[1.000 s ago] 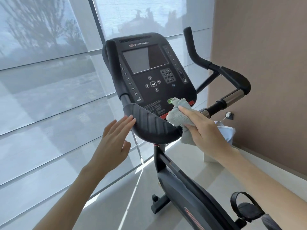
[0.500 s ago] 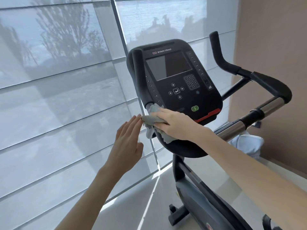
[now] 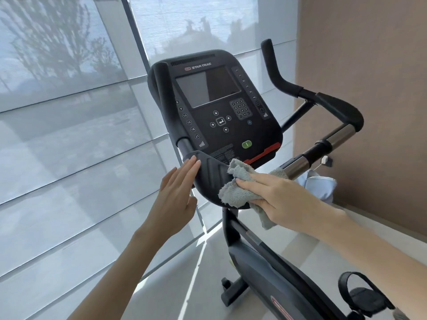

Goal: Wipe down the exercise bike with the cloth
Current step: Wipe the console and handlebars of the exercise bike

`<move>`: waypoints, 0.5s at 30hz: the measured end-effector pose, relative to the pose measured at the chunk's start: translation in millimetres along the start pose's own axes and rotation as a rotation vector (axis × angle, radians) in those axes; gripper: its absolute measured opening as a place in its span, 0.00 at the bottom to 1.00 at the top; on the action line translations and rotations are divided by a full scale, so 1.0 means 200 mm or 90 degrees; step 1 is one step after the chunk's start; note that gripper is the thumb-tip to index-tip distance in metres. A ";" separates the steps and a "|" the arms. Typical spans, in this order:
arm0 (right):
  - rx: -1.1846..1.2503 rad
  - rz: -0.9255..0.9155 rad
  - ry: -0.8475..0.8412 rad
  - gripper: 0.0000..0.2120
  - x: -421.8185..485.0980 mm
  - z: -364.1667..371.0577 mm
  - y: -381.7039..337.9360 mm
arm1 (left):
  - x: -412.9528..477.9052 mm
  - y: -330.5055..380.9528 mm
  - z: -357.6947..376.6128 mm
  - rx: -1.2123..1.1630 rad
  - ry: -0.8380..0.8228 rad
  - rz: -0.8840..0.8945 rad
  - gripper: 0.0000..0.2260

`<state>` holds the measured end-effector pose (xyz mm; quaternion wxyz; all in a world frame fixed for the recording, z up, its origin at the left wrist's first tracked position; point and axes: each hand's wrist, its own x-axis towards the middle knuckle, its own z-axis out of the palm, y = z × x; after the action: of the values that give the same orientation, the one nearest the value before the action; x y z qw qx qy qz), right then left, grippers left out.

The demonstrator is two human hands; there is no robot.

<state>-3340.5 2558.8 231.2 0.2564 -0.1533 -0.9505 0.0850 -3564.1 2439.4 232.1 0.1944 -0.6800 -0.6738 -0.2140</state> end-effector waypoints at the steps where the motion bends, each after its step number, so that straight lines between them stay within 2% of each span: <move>1: -0.005 0.004 0.006 0.22 -0.01 0.00 0.00 | 0.00 0.00 0.00 -0.003 -0.001 0.000 0.37; 5: -0.018 0.003 0.045 0.20 0.04 0.00 -0.05 | -0.01 -0.02 -0.03 -0.021 0.012 -0.011 0.36; 9: -0.079 -0.008 0.066 0.21 0.13 0.08 -0.11 | -0.02 -0.05 -0.06 -0.041 0.067 -0.074 0.34; 15: 0.076 -0.010 0.047 0.20 0.47 0.08 -0.15 | -0.04 -0.06 -0.09 -0.037 0.089 -0.093 0.35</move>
<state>-3432.7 2561.3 268.8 0.3004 -0.1332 -0.9349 0.1341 -3576.5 2423.1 242.6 0.2050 -0.6178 -0.7000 -0.2936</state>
